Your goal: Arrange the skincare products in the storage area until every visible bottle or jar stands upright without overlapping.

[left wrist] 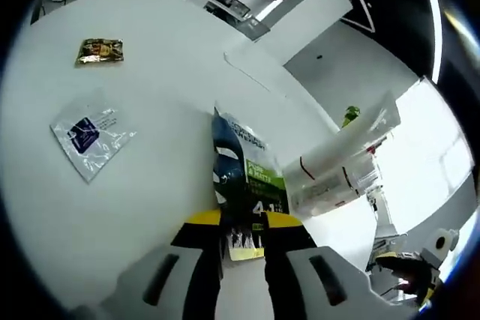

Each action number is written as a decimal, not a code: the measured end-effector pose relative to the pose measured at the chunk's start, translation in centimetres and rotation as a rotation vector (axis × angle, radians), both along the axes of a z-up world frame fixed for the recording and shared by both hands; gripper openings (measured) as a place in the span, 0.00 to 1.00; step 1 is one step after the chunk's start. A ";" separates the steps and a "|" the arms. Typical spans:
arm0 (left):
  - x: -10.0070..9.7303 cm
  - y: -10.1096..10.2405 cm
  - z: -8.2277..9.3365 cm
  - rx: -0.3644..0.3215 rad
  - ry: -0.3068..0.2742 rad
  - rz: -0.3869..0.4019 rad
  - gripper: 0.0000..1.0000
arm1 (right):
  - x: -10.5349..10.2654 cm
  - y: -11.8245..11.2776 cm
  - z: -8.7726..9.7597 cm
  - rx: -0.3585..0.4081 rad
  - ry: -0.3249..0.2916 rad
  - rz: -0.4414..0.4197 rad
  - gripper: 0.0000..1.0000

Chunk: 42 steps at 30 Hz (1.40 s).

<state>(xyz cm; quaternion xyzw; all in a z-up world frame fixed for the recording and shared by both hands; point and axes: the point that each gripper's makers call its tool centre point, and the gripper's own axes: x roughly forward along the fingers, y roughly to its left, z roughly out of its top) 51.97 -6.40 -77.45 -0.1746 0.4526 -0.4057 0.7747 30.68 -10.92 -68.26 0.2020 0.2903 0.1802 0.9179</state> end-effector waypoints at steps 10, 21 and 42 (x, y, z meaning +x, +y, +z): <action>0.3 0.3 0.1 0.092 -0.104 -0.048 0.23 | -0.1 0.0 0.0 0.002 -0.001 -0.003 0.99; 0.3 0.7 0.2 0.129 -0.131 -0.070 0.24 | -0.1 0.2 0.2 -0.001 -0.006 0.001 0.99; 0.6 2.2 1.7 0.162 -0.204 -0.093 0.27 | -0.7 0.0 0.2 -0.024 -0.002 -0.003 0.99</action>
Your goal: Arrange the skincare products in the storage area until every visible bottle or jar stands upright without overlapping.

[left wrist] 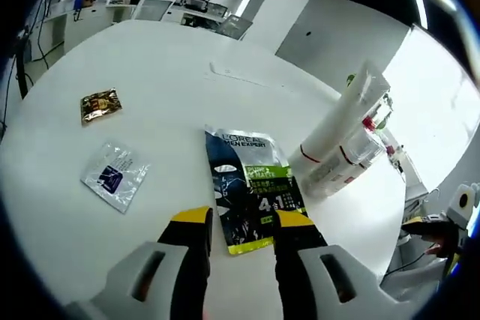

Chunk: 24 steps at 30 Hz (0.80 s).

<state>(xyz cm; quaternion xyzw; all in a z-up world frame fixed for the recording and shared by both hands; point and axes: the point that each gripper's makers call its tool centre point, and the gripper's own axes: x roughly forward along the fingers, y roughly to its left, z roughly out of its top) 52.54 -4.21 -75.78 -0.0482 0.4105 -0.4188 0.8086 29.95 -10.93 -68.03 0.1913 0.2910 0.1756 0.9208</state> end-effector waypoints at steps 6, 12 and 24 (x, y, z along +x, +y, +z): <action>-0.3 1.0 0.6 0.009 -0.031 -0.015 0.31 | -0.5 -0.2 -1.0 -0.040 0.030 0.014 0.99; -1.0 1.8 1.6 0.010 -0.073 -0.063 0.37 | -0.7 -0.2 -1.7 -0.046 0.046 0.020 0.99; -3.4 4.3 3.9 -0.007 -0.148 -0.184 0.59 | -0.8 0.3 -2.2 -0.066 0.060 0.048 0.99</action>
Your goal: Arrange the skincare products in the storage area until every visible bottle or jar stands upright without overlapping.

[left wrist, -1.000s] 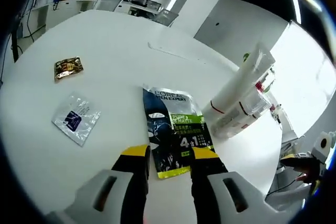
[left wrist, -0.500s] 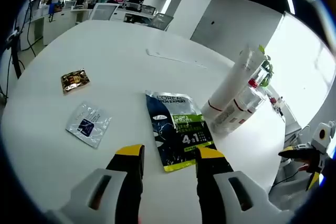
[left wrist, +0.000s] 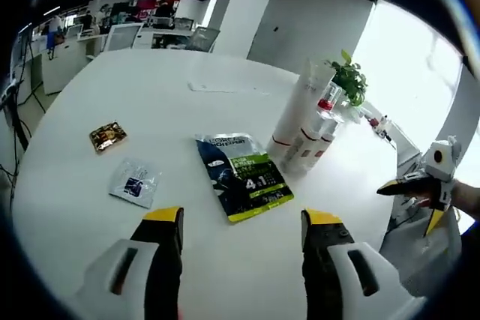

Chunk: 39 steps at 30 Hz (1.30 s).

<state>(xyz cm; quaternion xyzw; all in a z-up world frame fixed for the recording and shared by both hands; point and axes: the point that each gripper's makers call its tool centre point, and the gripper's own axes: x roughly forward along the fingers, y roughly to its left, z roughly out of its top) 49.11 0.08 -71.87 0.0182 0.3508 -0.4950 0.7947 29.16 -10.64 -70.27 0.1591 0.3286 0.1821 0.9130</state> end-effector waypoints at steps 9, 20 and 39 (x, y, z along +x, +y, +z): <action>-2.2 2.4 1.4 -0.013 -0.027 -0.019 0.73 | -0.2 0.3 0.6 -0.010 -0.011 0.008 0.99; -4.9 4.7 2.4 -0.004 -0.025 -0.021 0.88 | -0.5 0.2 1.2 -0.023 -0.025 0.006 0.99; -7.5 9.2 2.9 0.009 -0.054 0.035 0.99 | -1.2 -0.5 2.0 -0.038 -0.040 -0.020 0.99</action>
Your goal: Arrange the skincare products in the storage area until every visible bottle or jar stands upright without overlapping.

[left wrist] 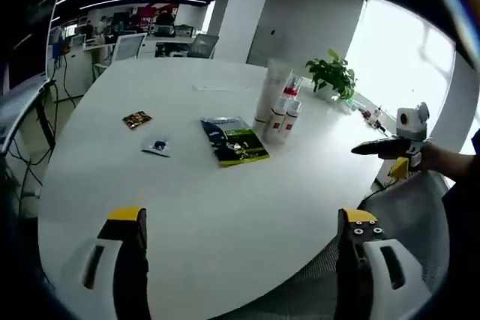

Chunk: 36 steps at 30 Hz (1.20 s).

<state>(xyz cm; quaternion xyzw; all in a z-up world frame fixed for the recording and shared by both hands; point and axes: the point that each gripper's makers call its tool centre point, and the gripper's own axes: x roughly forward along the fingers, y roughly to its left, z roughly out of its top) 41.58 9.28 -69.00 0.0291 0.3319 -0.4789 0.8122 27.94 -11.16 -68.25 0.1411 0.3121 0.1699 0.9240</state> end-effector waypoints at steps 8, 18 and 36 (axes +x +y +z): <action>-0.5 0.6 0.3 -0.033 0.004 0.039 0.99 | -0.5 -0.7 0.1 -0.040 0.000 -0.023 0.99; -0.4 0.7 -0.1 0.003 -0.052 0.042 0.99 | -0.4 -0.6 -1.6 -0.206 0.013 0.019 0.99; 0.5 0.5 -1.4 0.072 -0.010 0.006 0.99 | -0.7 -1.7 -1.6 -0.196 0.010 -0.022 0.92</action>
